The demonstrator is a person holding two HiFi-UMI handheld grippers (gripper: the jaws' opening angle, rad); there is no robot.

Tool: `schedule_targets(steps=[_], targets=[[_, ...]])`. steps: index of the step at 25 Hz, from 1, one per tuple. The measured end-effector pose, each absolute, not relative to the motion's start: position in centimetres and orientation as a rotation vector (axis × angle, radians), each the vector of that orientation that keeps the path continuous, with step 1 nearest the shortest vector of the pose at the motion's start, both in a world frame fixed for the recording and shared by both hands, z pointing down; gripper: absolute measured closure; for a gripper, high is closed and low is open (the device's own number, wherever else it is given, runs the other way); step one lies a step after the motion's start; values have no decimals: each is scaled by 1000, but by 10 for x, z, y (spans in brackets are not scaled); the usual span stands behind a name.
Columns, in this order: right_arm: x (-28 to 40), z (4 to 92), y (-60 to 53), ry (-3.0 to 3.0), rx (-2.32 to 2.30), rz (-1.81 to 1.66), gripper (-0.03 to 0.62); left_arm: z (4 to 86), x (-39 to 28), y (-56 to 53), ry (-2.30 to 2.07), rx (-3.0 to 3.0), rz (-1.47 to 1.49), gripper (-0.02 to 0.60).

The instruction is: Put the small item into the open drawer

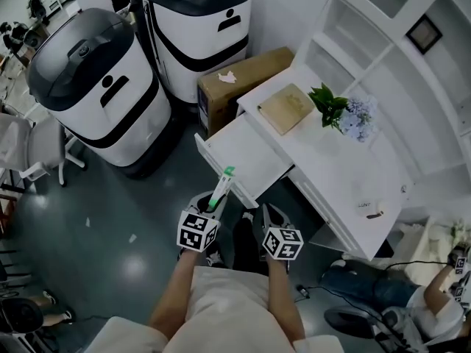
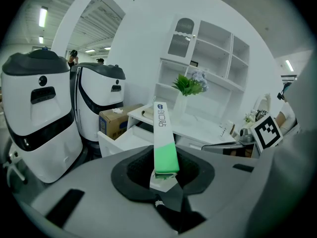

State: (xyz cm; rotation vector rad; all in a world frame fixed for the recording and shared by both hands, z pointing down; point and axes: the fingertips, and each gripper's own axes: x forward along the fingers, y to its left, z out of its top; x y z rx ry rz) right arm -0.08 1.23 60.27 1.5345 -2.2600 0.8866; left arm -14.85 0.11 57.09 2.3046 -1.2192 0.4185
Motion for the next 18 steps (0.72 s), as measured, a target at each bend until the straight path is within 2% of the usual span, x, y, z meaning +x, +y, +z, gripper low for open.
schedule_targets(steps=[18], targets=[[49,646,-104,-2183,1445,1031,569,614,-72,-121,-1019,2314,653,485]])
